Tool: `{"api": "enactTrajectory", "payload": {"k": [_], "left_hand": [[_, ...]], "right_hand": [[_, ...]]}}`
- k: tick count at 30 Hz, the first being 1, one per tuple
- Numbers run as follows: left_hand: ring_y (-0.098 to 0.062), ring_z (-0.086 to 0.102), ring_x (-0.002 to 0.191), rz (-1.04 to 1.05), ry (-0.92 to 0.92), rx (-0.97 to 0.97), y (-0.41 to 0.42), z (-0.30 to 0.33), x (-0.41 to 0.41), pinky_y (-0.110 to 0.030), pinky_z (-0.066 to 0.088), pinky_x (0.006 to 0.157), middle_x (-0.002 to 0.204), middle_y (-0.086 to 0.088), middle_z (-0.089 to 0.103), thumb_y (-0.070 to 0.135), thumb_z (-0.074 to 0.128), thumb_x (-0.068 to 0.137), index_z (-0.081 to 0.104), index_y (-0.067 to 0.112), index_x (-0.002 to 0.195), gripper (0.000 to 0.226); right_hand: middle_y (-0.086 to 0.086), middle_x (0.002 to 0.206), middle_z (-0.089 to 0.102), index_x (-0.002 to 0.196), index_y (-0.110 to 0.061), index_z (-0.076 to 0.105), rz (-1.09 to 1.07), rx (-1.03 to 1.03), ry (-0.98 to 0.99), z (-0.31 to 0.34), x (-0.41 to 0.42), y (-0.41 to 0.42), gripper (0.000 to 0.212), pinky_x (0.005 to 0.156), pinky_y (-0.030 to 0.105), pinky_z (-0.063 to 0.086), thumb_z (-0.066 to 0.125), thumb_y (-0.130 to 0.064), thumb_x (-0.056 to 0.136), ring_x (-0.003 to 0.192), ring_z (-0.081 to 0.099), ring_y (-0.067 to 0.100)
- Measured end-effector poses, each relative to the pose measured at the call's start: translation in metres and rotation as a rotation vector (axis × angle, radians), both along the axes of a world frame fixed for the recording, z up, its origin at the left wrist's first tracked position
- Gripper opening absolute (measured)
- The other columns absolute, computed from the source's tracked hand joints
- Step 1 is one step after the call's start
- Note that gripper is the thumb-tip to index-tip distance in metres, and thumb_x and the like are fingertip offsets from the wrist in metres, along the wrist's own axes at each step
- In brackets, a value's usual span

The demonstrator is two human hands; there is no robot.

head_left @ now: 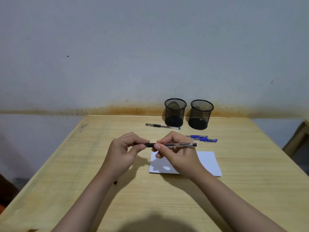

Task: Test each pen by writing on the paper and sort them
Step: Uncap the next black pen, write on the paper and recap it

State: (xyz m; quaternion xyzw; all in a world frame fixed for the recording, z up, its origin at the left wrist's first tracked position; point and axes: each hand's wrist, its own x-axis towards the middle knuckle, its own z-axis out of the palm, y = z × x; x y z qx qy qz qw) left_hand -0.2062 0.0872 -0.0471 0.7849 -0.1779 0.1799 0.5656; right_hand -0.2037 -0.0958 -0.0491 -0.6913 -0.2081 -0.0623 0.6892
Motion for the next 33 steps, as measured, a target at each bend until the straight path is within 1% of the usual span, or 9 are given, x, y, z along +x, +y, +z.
{"api": "enactTrajectory", "payload": {"k": [3,7,12,18,23,25,28,31,33], "left_hand": [[-0.013,0.063,0.077,-0.023,0.0,0.027,0.006,0.003,0.002,-0.019,0.047,0.072,0.081,-0.001,0.068,0.009,0.065,0.072,0.074,0.024,0.081,0.019],[-0.015,0.066,0.088,-0.028,0.004,0.072,0.019,0.003,0.009,-0.03,0.05,0.083,0.087,0.0,0.071,-0.004,0.069,0.075,0.075,0.021,0.081,0.027],[-0.009,0.064,0.101,-0.01,0.037,0.128,0.026,-0.01,0.008,-0.024,0.046,0.092,0.099,0.008,0.071,0.0,0.072,0.074,0.076,0.019,0.086,0.023],[0.009,0.05,0.111,0.239,0.146,0.23,0.05,-0.034,0.004,-0.009,0.035,0.092,0.119,0.017,0.059,0.016,0.07,0.08,0.066,0.029,0.109,0.032],[-0.018,0.043,0.127,0.35,0.299,0.542,0.098,-0.059,0.006,-0.042,0.036,0.106,0.136,0.002,0.051,0.048,0.061,0.081,0.053,0.025,0.127,0.052],[-0.022,0.036,0.131,0.376,0.344,0.647,0.104,-0.065,0.004,-0.047,0.03,0.109,0.142,0.001,0.045,0.057,0.05,0.079,0.051,0.025,0.13,0.061],[-0.02,0.029,0.136,0.368,0.345,0.748,0.106,-0.071,0.005,-0.05,0.023,0.112,0.147,0.004,0.038,0.061,0.042,0.081,0.047,0.028,0.133,0.061],[-0.018,0.028,0.136,0.369,0.332,0.767,0.107,-0.072,0.007,-0.05,0.02,0.113,0.148,0.006,0.036,0.069,0.029,0.075,0.045,0.031,0.133,0.072],[-0.018,0.027,0.137,0.376,0.316,0.768,0.108,-0.074,0.008,-0.049,0.019,0.113,0.148,0.007,0.035,0.07,0.026,0.073,0.045,0.032,0.133,0.074]], "right_hand": [[0.007,0.078,0.073,0.083,-0.003,0.067,0.056,-0.033,0.004,0.002,0.0,-0.003,0.01,0.068,0.024,0.057,0.073,0.003,0.077,0.071,0.073,0.017],[0.021,0.099,0.072,0.102,-0.001,0.07,0.319,-0.094,0.117,0.008,0.008,-0.012,0.022,0.085,0.04,0.056,0.066,0.004,0.081,0.09,0.071,0.03],[0.033,0.089,0.066,0.092,-0.002,0.071,0.27,-0.151,0.356,0.003,0.01,0.004,0.01,0.063,0.028,0.055,0.07,-0.003,0.082,0.072,0.064,0.024],[0.013,0.07,0.068,0.101,-0.001,0.067,0.163,-0.15,0.543,-0.006,0.013,0.036,0.027,0.055,0.026,0.056,0.075,0.003,0.075,0.049,0.063,0.015],[0.016,0.073,0.069,0.098,-0.003,0.069,-0.025,-0.242,0.485,-0.019,0.03,0.067,0.029,0.072,0.038,0.059,0.081,-0.006,0.072,0.065,0.066,0.023],[0.018,0.079,0.072,0.094,-0.008,0.068,-0.062,-0.298,0.456,-0.024,0.036,0.079,0.025,0.077,0.042,0.06,0.081,-0.009,0.072,0.069,0.071,0.027],[0.018,0.081,0.073,0.095,-0.008,0.067,-0.096,-0.38,0.435,-0.029,0.043,0.092,0.024,0.066,0.034,0.06,0.079,-0.01,0.074,0.067,0.071,0.028],[0.006,0.072,0.066,0.099,-0.005,0.067,-0.118,-0.458,0.425,-0.033,0.048,0.098,0.029,0.047,0.012,0.048,0.079,-0.01,0.074,0.053,0.061,0.012],[0.003,0.071,0.063,0.1,-0.004,0.068,-0.122,-0.486,0.413,-0.034,0.051,0.099,0.03,0.043,0.006,0.042,0.08,-0.01,0.073,0.052,0.057,0.004]]}}
